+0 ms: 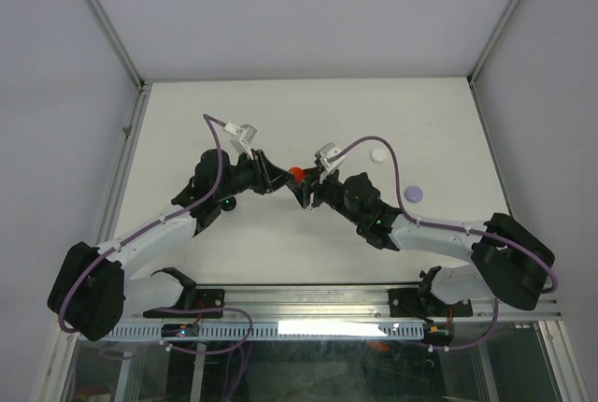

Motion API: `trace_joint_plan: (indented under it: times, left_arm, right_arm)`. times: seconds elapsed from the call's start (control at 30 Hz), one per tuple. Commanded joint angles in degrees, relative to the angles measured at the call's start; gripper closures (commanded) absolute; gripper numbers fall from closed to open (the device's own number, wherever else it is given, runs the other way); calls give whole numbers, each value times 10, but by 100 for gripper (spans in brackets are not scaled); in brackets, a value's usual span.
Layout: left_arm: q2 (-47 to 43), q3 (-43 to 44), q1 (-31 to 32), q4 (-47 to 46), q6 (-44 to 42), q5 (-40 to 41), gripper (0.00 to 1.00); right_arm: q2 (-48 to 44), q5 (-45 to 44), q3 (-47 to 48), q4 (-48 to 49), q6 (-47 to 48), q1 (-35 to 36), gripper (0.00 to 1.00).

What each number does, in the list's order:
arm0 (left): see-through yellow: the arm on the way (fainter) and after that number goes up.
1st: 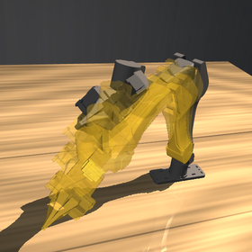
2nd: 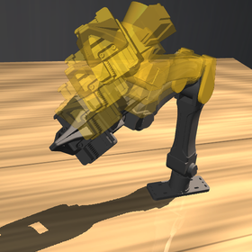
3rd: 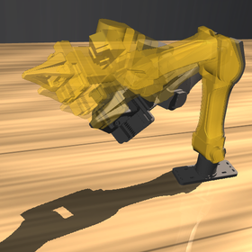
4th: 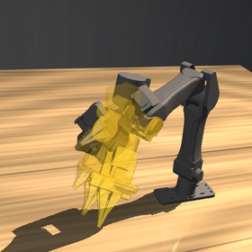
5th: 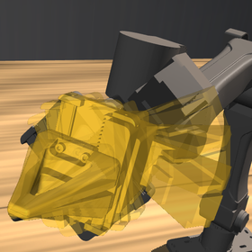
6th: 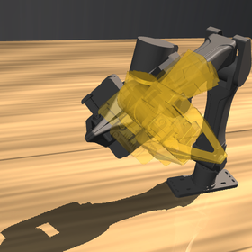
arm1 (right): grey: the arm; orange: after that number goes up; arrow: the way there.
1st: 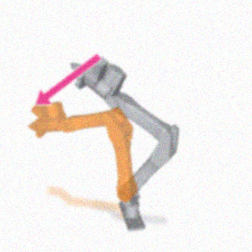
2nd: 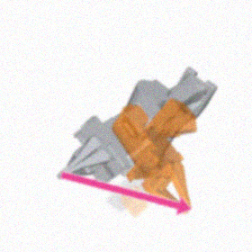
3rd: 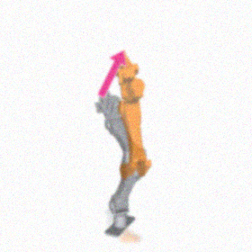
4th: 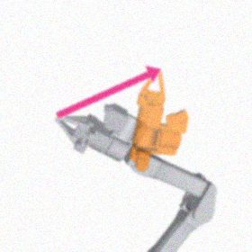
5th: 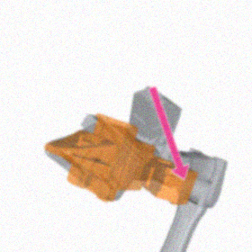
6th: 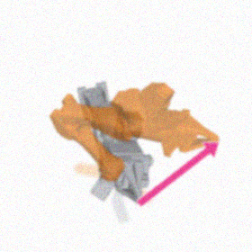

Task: Insert the wireless bluetooth earbuds into the charging case
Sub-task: Pick up the charging case at the center of the board.

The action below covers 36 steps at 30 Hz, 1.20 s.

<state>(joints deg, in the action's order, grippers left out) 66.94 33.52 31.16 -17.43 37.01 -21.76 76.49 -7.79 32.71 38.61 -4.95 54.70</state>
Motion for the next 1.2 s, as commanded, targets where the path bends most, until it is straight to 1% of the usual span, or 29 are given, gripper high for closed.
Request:
trace_joint_plan:
  times: [0.0, 0.1, 0.17, 0.27, 0.3, 0.33, 0.43, 0.53, 0.63, 0.83, 1.03, 1.17]
  left_arm:
    - [-35, 36, 7, 42, -92, -25, 83]
    - [-47, 59, 7, 91, -144, -29, 85]
    - [-50, 75, 7, 126, -180, -36, 86]
    - [-50, 104, 7, 172, -229, -56, 87]
    - [-49, 116, 7, 188, -248, -65, 87]
    - [-47, 126, 7, 205, -266, -76, 87]
    - [-44, 154, 7, 248, -318, -114, 87]
    - [-43, 171, 7, 272, -361, -155, 87]
    - [-41, 187, 7, 287, -405, -186, 86]
    - [-35, 211, 7, 316, -460, -229, 86]
    - [-27, 218, 7, 323, -478, -264, 85]
    - [-25, 219, 7, 325, -479, -278, 84]
  right_arm:
    - [-52, 46, 14, -8, 0, -16, 42]
    - [-79, 46, 26, -63, 0, -36, 42]
    - [-98, 46, 38, -118, 0, -55, 42]
    - [-125, 46, 65, -187, 0, -96, 42]
    - [-135, 238, 73, -214, 34, -111, 30]
    - [-142, 293, 84, -236, 45, -129, 26]
    - [-145, 385, 124, -313, 74, -168, 26]
    - [-132, 441, 170, -391, 111, -177, 27]
    - [-118, 494, 190, -413, 137, -177, 28]
    - [-78, 554, 227, -442, 156, -174, 31]
    - [-50, 586, 247, -452, 177, -168, 35]
    - [-30, 603, 257, -456, 183, -161, 40]
